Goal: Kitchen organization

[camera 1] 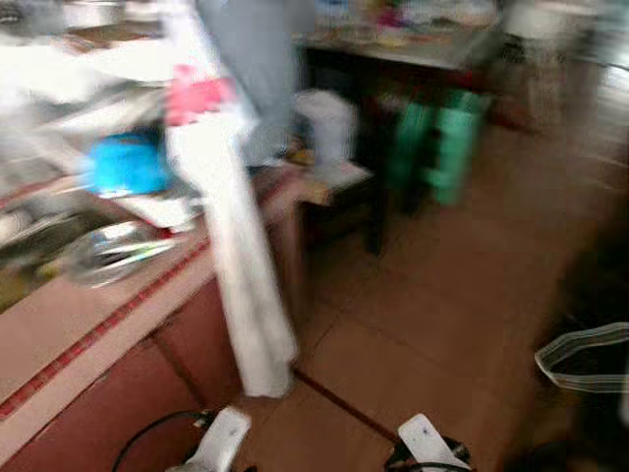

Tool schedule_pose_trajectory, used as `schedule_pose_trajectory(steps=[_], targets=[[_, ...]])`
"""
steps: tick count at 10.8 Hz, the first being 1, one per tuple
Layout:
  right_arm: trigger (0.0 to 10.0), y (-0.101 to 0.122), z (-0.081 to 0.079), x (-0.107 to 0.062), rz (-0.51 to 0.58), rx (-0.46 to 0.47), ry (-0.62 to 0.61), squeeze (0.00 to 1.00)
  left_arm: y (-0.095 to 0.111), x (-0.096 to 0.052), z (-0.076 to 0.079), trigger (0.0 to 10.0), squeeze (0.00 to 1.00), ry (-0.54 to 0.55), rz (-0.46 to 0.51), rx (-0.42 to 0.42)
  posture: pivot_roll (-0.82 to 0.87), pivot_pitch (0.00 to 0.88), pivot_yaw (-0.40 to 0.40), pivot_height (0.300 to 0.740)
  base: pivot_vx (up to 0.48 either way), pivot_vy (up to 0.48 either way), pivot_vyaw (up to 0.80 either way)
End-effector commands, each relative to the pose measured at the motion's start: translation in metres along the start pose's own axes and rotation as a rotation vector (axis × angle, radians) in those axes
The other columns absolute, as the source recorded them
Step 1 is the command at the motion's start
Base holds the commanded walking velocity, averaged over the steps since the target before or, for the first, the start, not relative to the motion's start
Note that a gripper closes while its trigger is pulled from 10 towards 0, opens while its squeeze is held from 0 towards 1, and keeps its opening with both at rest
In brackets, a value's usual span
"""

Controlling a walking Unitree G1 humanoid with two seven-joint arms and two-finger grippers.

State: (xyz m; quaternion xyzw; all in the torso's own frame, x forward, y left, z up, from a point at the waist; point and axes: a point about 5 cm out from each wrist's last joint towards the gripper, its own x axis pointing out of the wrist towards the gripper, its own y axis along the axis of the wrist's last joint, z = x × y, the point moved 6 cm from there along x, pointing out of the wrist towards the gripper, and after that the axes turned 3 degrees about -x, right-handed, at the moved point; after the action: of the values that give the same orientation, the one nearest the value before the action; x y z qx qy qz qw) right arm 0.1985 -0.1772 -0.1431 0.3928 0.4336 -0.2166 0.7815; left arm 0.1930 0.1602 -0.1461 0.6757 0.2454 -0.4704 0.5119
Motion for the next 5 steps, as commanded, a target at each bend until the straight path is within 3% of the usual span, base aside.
schedule_pose_trajectory(steps=[1, 5], targets=[[10.0, -0.0131, -0.0099, -0.0019, -0.045, -0.010, 0.034, 0.00, 0.0085, 0.0010, 0.0012, 10.0, 0.00, -0.004, 0.019, 0.011, -0.02, 0.028, 0.108, 0.740, 0.000, 0.000, -0.76], [10.0, -0.0117, -0.0138, -0.0019, -0.038, -0.024, 0.053, 0.00, 0.0087, 0.0008, -0.0003, 10.0, 0.00, 0.001, 0.020, -0.002, -0.02, 0.027, 0.104, 0.740, 0.000, 0.000, 0.00]])
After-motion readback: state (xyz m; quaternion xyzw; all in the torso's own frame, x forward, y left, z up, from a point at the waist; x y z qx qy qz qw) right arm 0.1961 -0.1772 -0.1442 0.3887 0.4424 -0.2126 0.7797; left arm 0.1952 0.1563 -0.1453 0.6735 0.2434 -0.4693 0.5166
